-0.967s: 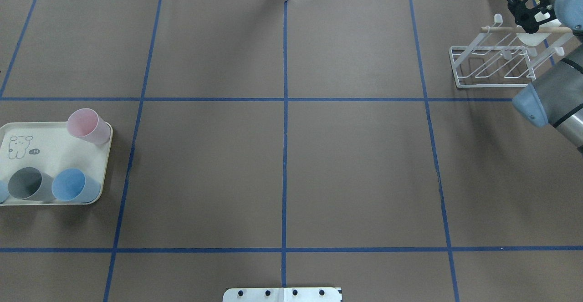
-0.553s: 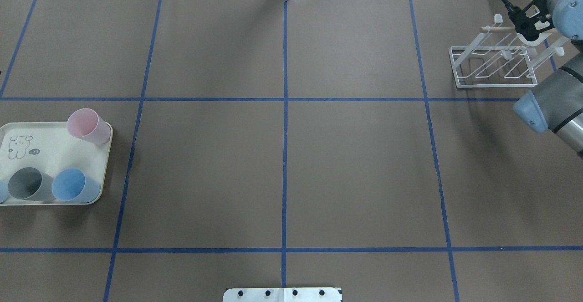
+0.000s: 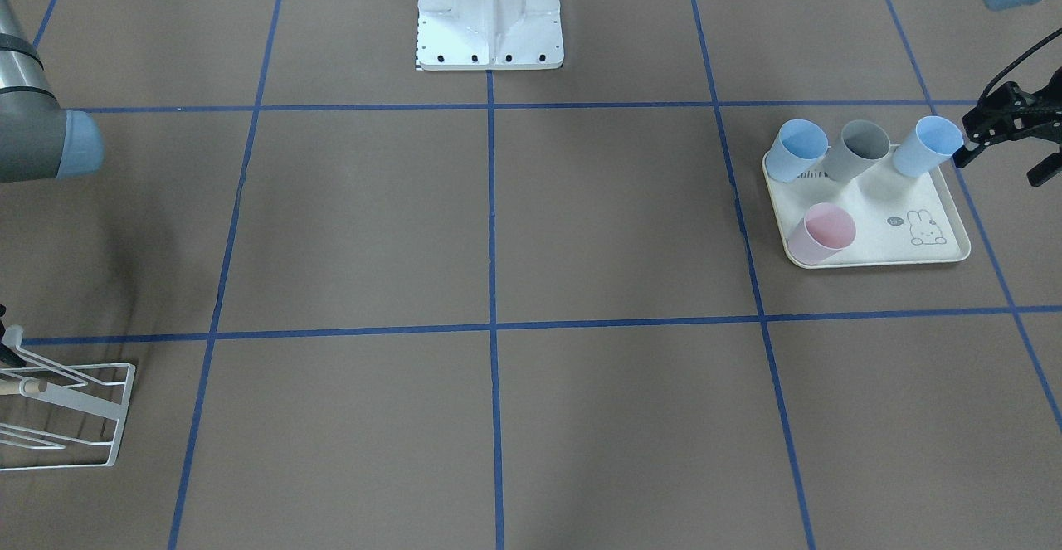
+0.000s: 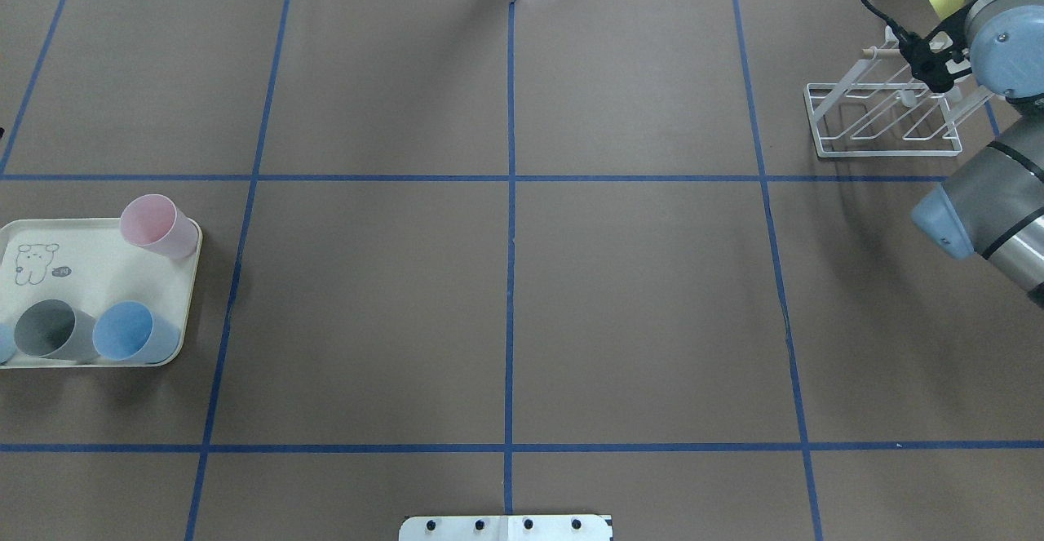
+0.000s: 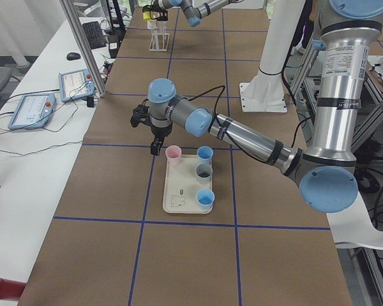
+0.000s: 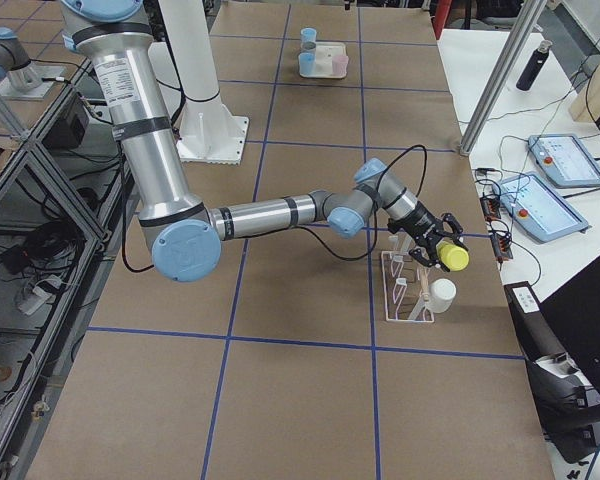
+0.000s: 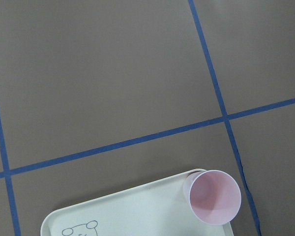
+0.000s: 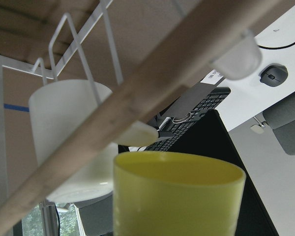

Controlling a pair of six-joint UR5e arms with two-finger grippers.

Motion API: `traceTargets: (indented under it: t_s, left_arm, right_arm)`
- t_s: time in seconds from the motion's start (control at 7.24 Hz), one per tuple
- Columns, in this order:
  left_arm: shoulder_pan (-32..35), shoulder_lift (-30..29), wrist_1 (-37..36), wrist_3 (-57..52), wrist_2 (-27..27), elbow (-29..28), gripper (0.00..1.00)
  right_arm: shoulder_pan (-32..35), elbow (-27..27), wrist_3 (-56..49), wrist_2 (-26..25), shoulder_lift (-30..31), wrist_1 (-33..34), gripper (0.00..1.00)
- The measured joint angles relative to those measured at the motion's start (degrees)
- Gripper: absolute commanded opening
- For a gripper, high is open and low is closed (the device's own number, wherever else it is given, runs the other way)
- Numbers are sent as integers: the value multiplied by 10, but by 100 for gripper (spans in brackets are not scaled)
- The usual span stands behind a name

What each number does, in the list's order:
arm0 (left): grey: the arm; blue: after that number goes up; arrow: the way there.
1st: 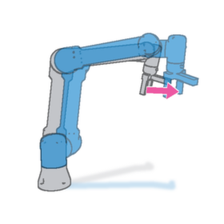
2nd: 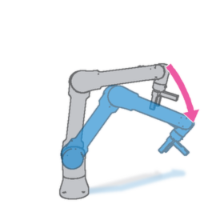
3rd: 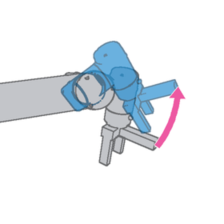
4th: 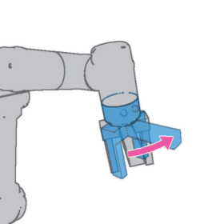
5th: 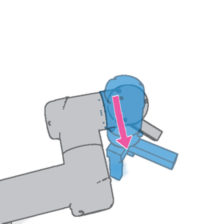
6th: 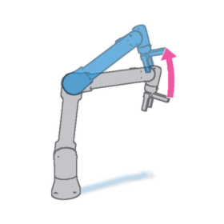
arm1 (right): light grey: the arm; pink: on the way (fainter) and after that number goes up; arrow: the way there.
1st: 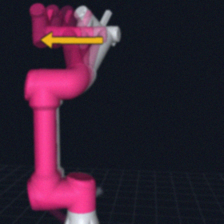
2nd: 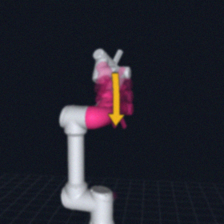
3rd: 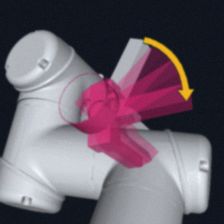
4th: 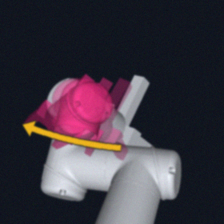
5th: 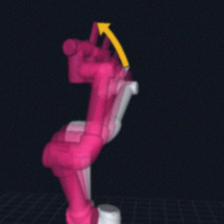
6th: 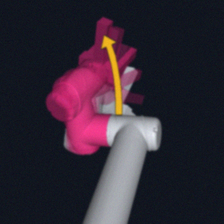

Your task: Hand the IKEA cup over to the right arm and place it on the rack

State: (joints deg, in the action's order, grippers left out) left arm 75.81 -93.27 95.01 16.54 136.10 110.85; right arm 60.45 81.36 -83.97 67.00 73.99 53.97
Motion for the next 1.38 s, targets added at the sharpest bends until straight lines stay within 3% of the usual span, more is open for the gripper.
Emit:
traceTargets:
  t_s: [0.55,0.83,1.11,1.24,1.38]
  left_arm:
    - [0,-1,0,7,1,1,100]
    - [0,-1,0,8,1,0,100]
    - [-1,-1,0,8,1,0,100]
    - [0,-1,0,8,1,0,100]
    - [-1,-1,0,8,1,0,100]
  right_arm:
    - [-14,1,1,-14,10,0,60]
    - [-20,0,1,-17,10,0,77]
    - [-27,-1,-1,-19,5,2,88]
    - [-30,-2,-2,-20,4,3,99]
    - [-31,-2,-3,-22,3,3,99]
